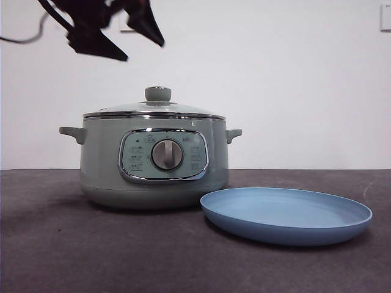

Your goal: Take the corn out from the steamer,put the corn on the plate,close the lid

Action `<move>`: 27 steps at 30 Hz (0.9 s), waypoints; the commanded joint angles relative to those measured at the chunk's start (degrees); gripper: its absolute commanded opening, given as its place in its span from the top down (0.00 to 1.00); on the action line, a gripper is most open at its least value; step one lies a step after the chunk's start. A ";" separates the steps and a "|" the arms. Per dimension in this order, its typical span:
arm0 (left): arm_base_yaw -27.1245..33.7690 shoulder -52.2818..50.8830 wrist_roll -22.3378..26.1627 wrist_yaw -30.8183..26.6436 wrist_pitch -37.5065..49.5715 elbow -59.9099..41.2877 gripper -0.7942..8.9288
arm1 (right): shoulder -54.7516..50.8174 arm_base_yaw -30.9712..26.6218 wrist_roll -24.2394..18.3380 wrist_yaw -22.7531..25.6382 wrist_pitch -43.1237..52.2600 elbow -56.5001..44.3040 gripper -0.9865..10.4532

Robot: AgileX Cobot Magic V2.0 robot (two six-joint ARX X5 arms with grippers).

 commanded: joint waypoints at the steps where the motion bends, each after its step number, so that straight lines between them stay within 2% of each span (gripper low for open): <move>1: -0.74 2.75 1.75 -1.53 2.01 -0.07 0.34 | 0.13 0.17 0.11 0.20 0.28 0.22 0.39; 13: -1.81 9.33 1.88 -2.89 3.56 -0.07 0.34 | 0.13 0.17 0.07 0.20 0.28 0.22 0.39; 27: -4.70 9.84 1.90 -5.79 4.13 -0.07 0.34 | 0.20 0.17 -0.02 0.20 0.28 0.22 0.39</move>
